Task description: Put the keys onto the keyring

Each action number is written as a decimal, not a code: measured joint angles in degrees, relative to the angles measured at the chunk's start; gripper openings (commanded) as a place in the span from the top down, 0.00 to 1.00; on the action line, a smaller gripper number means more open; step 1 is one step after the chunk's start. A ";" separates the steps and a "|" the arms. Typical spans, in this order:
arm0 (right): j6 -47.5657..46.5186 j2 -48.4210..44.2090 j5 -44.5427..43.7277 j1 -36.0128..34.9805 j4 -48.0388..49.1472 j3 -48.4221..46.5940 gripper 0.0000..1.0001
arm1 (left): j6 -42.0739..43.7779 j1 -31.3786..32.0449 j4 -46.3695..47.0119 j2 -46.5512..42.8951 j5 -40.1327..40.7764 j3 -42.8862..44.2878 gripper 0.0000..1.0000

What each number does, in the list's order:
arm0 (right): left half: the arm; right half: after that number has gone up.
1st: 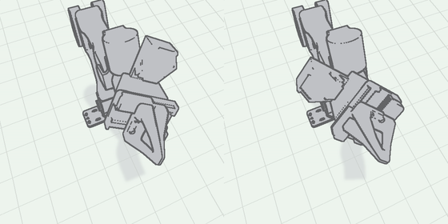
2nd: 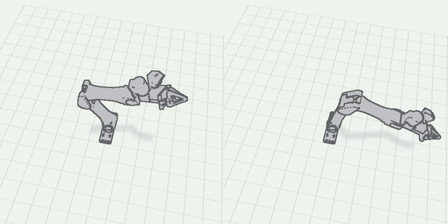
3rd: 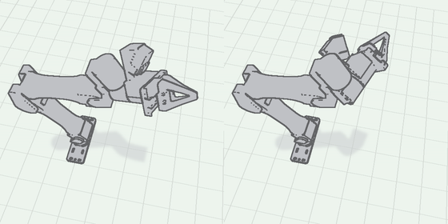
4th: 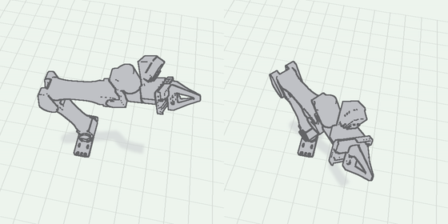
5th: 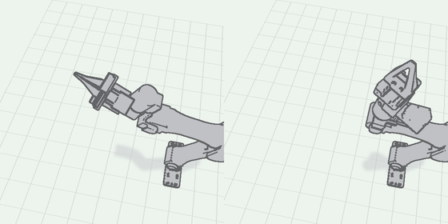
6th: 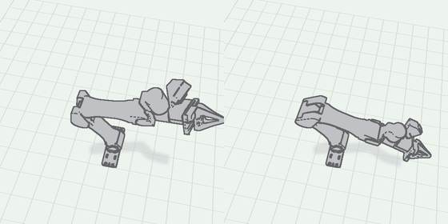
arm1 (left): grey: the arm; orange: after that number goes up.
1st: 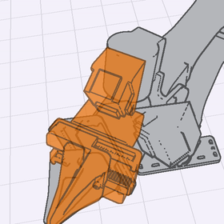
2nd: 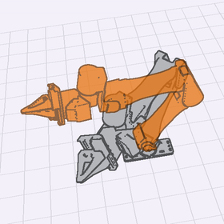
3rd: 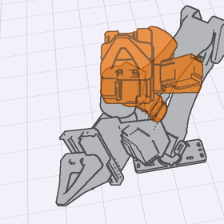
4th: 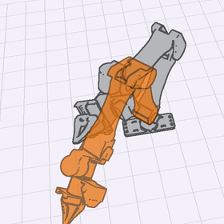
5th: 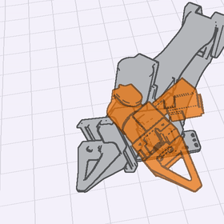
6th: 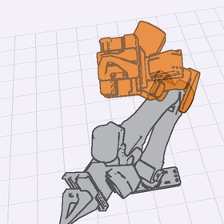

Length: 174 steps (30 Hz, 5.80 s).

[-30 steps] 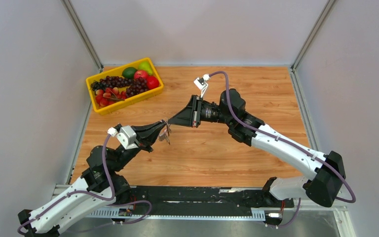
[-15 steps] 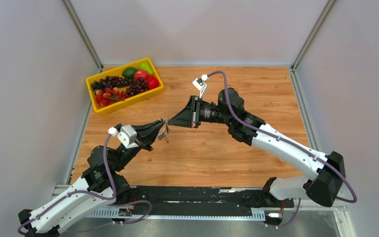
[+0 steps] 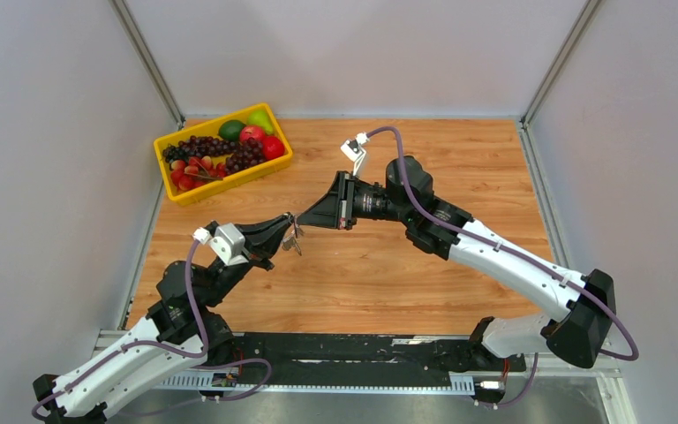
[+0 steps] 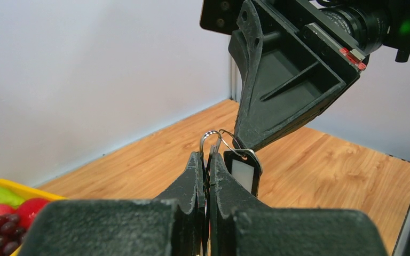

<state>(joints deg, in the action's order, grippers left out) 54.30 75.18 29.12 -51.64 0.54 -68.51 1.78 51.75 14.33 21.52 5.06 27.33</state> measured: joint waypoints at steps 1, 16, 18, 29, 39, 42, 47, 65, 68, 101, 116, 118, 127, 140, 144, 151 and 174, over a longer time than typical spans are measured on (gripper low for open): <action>0.00 0.07 -0.15 0.00 -0.35 -0.15 1.00 | 0.00 0.00 0.07 -0.04 0.02 0.00 1.00; -0.42 0.15 -1.84 -0.44 -3.10 -0.24 1.00 | 0.07 0.00 0.33 -0.46 0.26 -0.46 0.99; -0.42 0.26 -1.88 -0.48 -3.32 -0.26 1.00 | 0.07 0.00 0.33 -0.46 0.26 -0.46 1.00; -0.42 0.76 -2.25 -1.20 -3.74 -1.75 1.00 | 0.07 -0.02 0.48 -0.46 0.28 -0.46 1.00; -0.42 0.90 -2.89 -1.25 -3.74 -1.97 1.00 | 0.07 0.00 0.55 -0.87 0.39 -0.46 1.00; -0.39 0.92 -3.13 -1.25 -3.74 -1.97 1.00 | 0.07 -0.02 0.52 -1.11 0.42 -0.46 1.00; -0.39 0.92 -3.21 -1.36 -3.74 -1.97 1.00 | 0.07 0.00 0.55 -1.20 0.42 -0.46 0.99; -0.37 2.12 -3.37 -1.60 -4.35 -2.21 1.00 | 0.09 -0.02 0.94 -1.20 0.42 -0.83 1.00; -0.37 2.34 -3.37 -1.62 -4.42 -2.40 1.00 | 0.09 -0.02 0.94 -1.20 0.42 -0.85 0.99; -1.18 -2.62 -6.82 -1.92 -4.61 0.11 1.00 | 0.09 -0.02 1.29 -1.20 1.73 -1.16 1.00; -14.43 -15.87 -15.74 2.82 -18.10 15.26 1.00 | -0.15 -0.02 -1.75 -1.20 4.79 -0.90 1.00; -16.55 -17.05 -17.55 2.82 -20.50 16.90 1.00 | -0.20 0.00 -2.16 -1.16 4.87 -0.72 1.00; -24.20 -18.05 -21.40 2.82 -25.77 21.24 0.70 | -0.52 0.00 -3.26 -0.37 5.55 -0.46 1.00; -29.20 3.17 -19.69 2.82 -16.72 19.56 0.47 | -0.96 0.00 -13.20 0.96 13.57 6.32 1.00; -32.24 10.16 -18.25 2.80 -12.66 17.18 0.44 | -1.33 0.00 -18.71 0.28 16.31 9.03 1.00; -33.48 21.40 -15.74 1.99 -9.31 7.10 0.36 | -1.97 0.00 -27.52 -3.15 21.90 11.85 1.00; -86.03 35.63 -3.89 2.54 -10.16 -5.18 0.30 | -2.08 0.00 -33.77 -12.81 24.92 10.16 1.00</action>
<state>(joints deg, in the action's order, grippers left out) -31.73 110.80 25.23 -49.10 -9.63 -73.69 -0.30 51.75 -19.44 8.71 29.98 37.50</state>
